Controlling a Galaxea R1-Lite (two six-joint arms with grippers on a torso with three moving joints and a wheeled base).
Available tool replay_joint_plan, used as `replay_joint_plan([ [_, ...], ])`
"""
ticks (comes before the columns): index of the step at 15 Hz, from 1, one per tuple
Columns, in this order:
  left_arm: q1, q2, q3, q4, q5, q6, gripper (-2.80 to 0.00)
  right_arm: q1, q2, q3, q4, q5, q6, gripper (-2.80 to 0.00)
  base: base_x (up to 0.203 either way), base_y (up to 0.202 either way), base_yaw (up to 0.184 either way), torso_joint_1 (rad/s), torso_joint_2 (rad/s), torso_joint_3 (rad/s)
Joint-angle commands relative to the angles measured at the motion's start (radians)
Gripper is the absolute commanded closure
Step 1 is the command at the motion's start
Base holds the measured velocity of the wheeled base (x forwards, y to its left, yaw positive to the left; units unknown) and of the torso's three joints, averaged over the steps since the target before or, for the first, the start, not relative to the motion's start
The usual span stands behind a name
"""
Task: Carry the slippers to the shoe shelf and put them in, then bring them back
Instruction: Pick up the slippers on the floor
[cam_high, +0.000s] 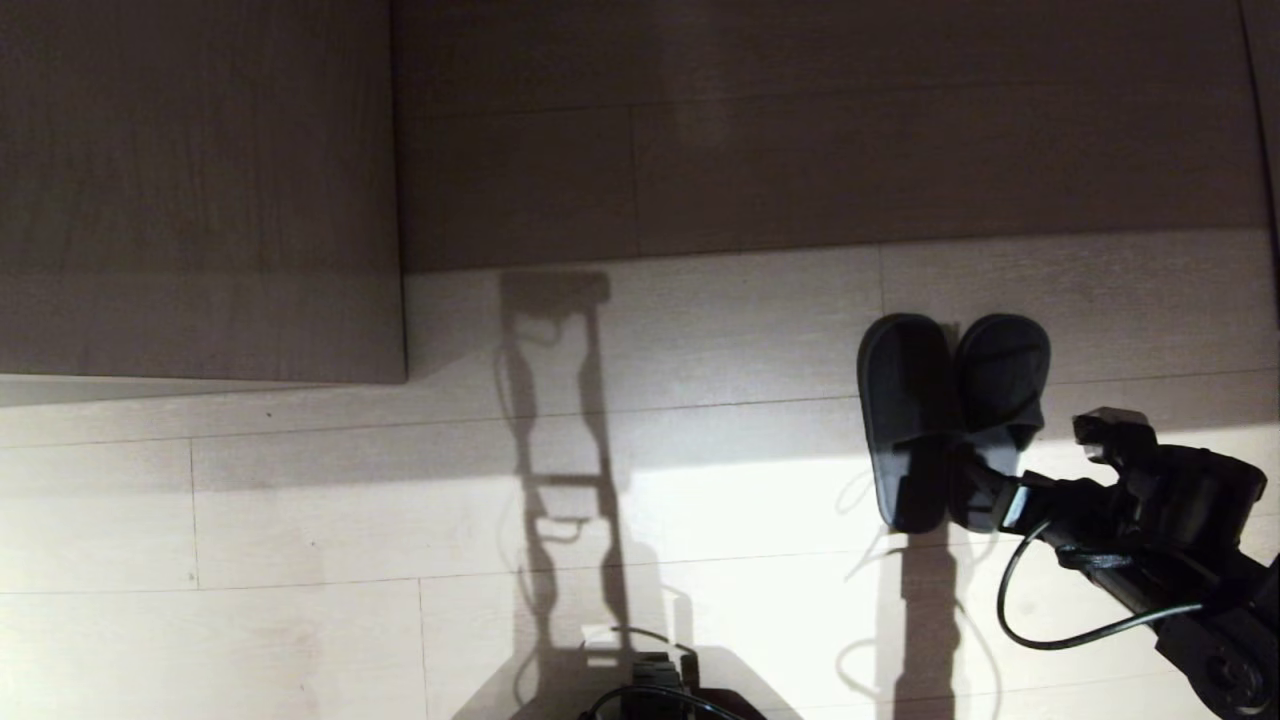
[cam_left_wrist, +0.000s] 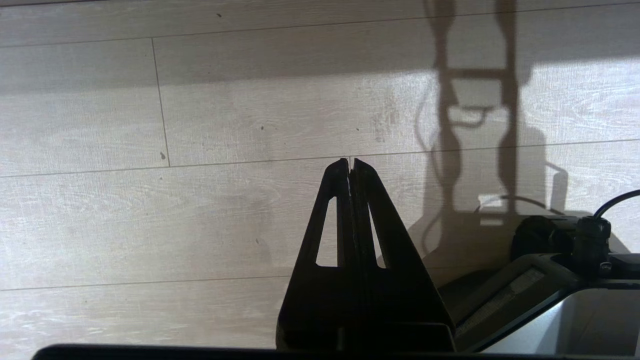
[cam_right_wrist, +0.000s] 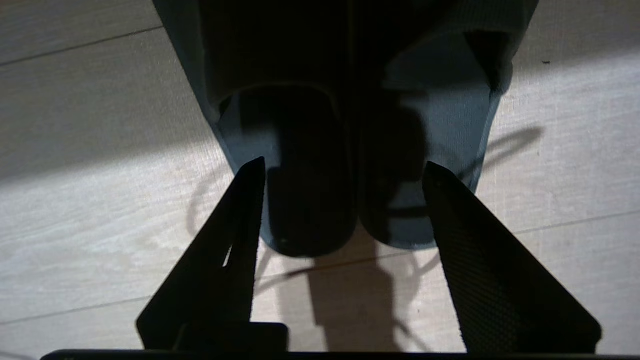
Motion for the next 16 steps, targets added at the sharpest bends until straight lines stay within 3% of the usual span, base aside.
replay_joint_plan([
  [1,-0.001,-0.001,-0.001,-0.001,0.0,0.0,0.0,-0.004,0.049,-0.05,-0.009,0.003,-0.001,-2.8,0.0,0.0,0.0,0.0,0.0,0.0],
  [16,0.0,-0.001,0.001,0.001,0.0,0.001,0.0,-0.022,0.238,-0.398,0.031,0.011,0.013,-2.8,0.0,0.0,0.0,0.0,0.0,0.0],
])
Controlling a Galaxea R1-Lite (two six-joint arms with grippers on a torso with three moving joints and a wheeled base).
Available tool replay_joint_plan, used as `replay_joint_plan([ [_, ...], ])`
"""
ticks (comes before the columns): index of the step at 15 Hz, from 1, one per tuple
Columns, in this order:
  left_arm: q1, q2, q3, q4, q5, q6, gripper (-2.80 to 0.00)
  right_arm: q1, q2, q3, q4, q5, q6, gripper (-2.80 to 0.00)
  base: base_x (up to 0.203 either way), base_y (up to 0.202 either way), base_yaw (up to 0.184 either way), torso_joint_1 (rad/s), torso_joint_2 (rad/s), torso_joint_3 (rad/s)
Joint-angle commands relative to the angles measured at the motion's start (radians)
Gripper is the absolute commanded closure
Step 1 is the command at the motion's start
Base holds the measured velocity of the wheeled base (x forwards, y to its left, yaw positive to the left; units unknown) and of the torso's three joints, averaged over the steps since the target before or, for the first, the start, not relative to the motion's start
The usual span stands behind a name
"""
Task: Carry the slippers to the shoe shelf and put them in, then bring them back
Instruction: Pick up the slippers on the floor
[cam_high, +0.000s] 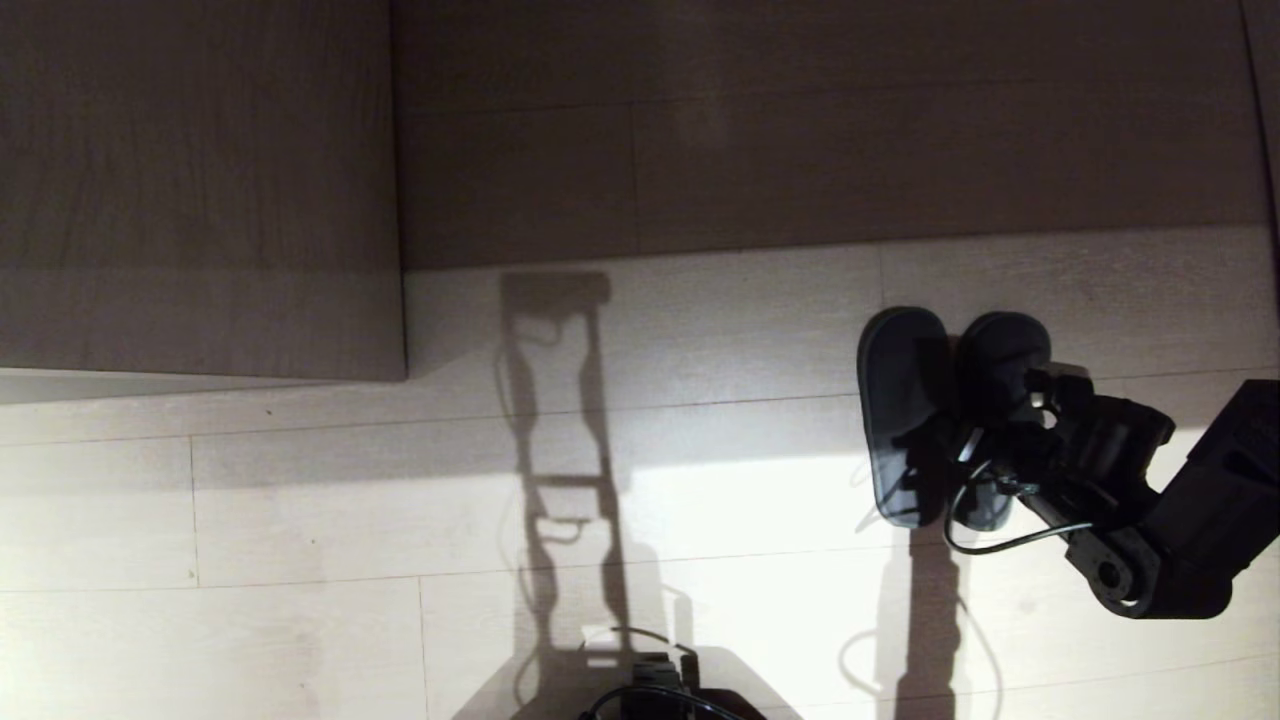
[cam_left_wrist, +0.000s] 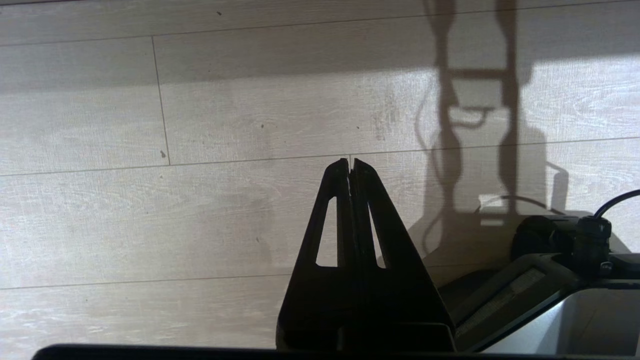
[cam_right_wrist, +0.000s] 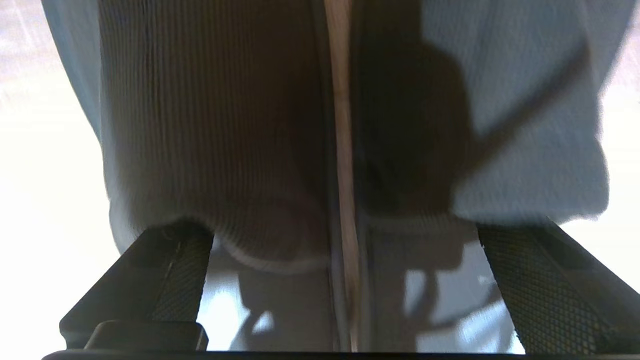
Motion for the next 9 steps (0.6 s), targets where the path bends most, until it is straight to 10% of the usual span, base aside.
replay_joint_plan([
  [1,0.0,-0.001,0.0,0.0,0.0,-0.001,0.0,0.002,0.028,-0.036,-0.017,0.002,0.004,-2.8,0.0,0.0,0.0,0.0,0.0,0.0],
  [8,0.0,-0.001,0.001,0.0,0.0,-0.001,0.0,0.001,0.089,-0.123,-0.092,0.053,0.003,-2.8,0.0,0.0,0.0,0.0,0.0,0.0],
  [9,-0.001,-0.001,-0.001,-0.001,0.0,-0.001,0.0,0.001,0.091,-0.136,-0.092,0.057,0.003,0.0,0.0,0.0,0.0,0.0,0.0,0.0],
])
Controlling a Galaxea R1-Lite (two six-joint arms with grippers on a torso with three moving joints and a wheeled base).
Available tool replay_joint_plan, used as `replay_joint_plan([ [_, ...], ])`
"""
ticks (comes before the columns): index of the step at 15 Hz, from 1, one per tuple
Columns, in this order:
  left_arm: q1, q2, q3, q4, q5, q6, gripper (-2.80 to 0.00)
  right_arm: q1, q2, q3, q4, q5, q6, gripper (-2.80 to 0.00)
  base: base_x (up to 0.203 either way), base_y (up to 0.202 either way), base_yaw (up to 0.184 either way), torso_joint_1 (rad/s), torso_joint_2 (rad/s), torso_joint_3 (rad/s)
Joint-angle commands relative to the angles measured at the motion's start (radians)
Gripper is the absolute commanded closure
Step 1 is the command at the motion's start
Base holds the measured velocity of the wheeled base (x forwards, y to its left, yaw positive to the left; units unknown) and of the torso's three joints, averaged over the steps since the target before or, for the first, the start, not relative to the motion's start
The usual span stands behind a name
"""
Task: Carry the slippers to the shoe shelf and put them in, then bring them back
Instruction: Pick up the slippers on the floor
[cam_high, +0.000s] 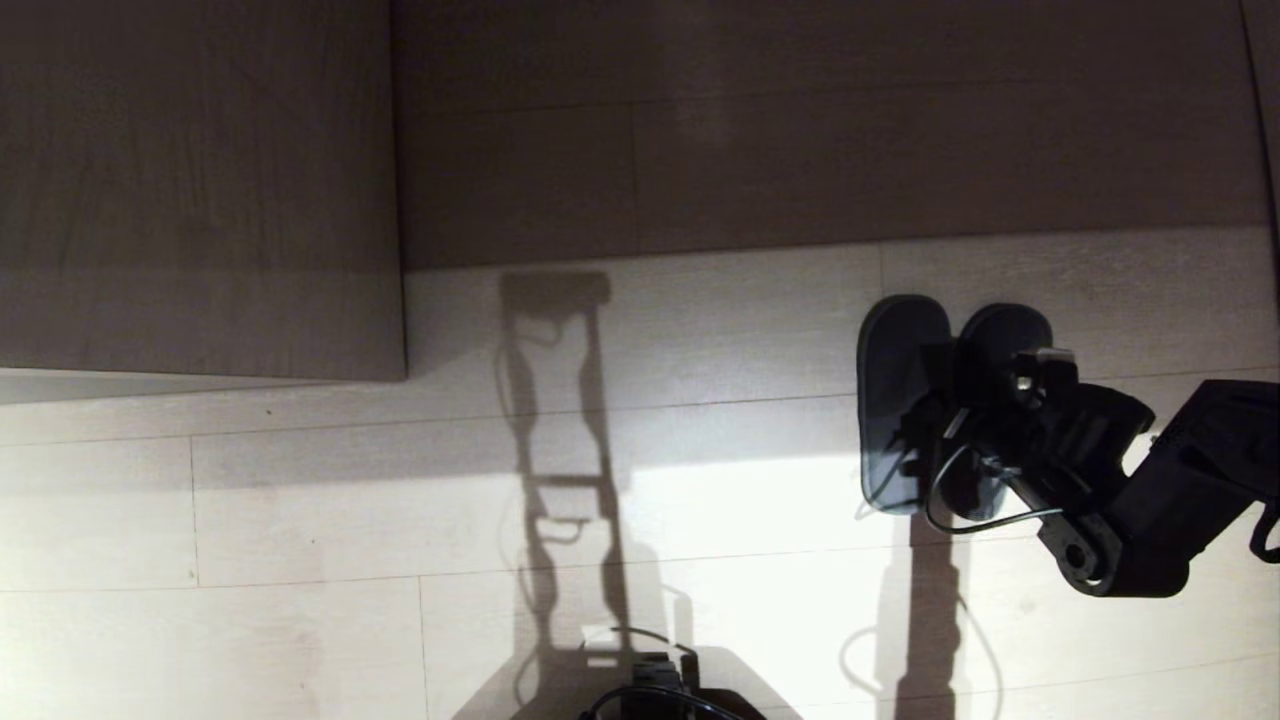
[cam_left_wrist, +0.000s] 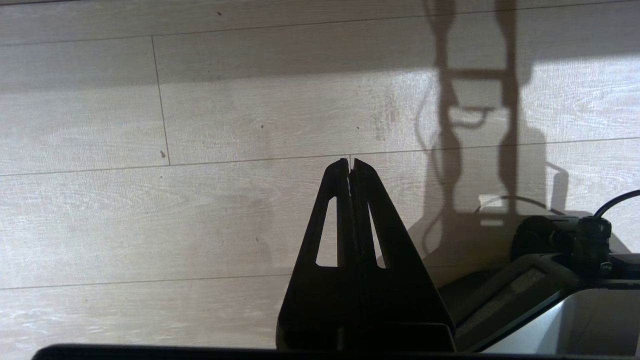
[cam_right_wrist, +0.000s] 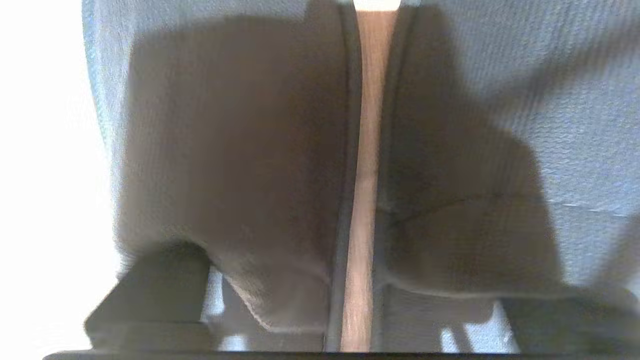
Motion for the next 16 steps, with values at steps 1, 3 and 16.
replay_joint_plan([
  [1,0.0,-0.001,0.0,-0.001,0.0,0.0,0.0,0.0,0.015,-0.027,-0.009,0.002,0.001,0.0,0.0,0.0,0.0,0.0,0.0,0.0],
  [3,0.0,-0.001,0.0,-0.001,0.0,0.0,0.0,0.0,0.037,-0.065,-0.009,0.009,-0.003,0.0,0.0,0.0,0.0,0.0,0.0,0.0],
  [16,-0.001,-0.001,0.0,-0.001,0.0,0.0,0.0,-0.005,-0.353,0.308,0.002,0.167,0.0,0.0,0.0,0.0,0.0,0.0,0.0,0.0],
])
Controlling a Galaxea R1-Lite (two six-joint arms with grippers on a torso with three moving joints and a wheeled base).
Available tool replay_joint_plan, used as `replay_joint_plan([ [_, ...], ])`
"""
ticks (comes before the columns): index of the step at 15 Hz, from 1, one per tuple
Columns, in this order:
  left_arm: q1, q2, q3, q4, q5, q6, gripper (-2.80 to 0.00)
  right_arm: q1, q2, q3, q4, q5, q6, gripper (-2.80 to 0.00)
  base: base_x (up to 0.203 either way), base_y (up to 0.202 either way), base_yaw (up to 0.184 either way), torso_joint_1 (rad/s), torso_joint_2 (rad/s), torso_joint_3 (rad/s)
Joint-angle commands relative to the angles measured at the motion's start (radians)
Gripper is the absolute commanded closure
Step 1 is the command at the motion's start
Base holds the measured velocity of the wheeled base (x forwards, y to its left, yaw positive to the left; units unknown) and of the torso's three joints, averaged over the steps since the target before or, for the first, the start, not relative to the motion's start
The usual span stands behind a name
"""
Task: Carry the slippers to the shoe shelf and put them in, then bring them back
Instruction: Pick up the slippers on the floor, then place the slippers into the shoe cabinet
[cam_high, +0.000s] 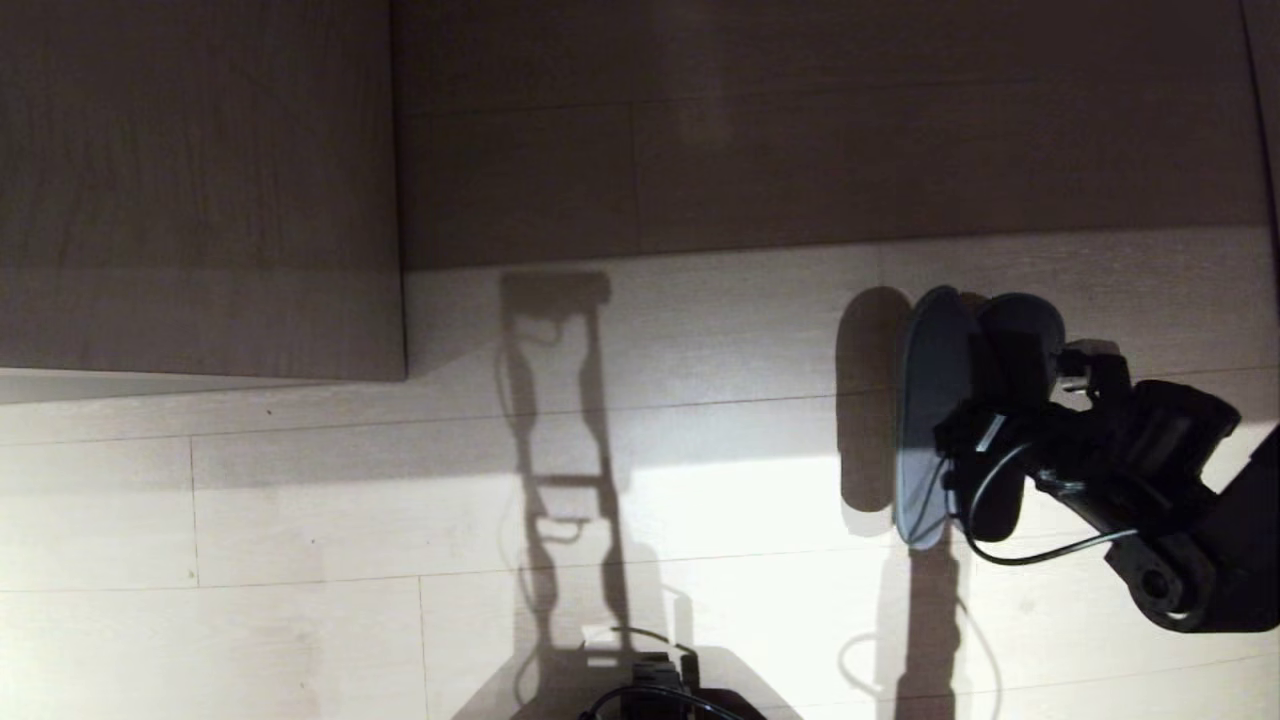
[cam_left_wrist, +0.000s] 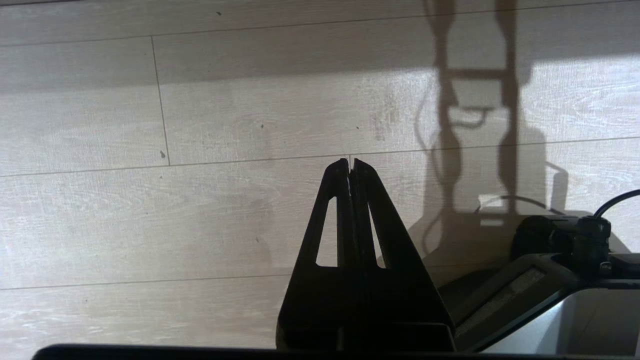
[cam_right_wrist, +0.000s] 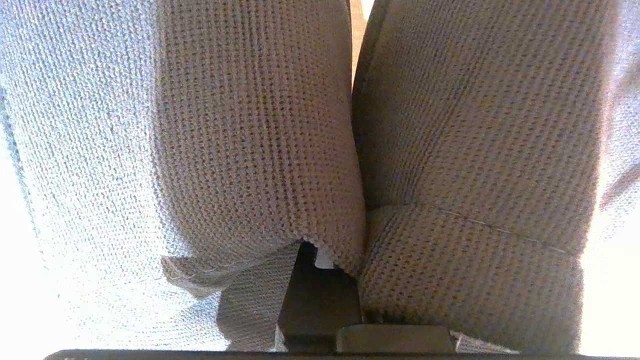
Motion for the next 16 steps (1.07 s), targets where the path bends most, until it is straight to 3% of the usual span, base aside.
replay_joint_plan([
  [1,0.0,-0.001,-0.001,-0.001,0.0,0.0,0.0,0.0,-0.167,0.108,-0.008,0.01,0.001,0.0,0.0,0.0,0.0,0.0,0.0,0.0],
  [8,0.001,-0.001,0.0,0.0,0.0,0.0,0.0,0.007,-0.592,0.54,-0.005,0.073,0.002,0.0,0.0,0.0,0.0,0.0,0.0,0.0],
  [16,0.001,-0.001,0.0,-0.001,0.0,0.0,0.0,0.047,-1.13,0.55,0.409,0.054,-0.01,0.0,0.0,0.0,0.0,0.0,0.0,0.0],
])
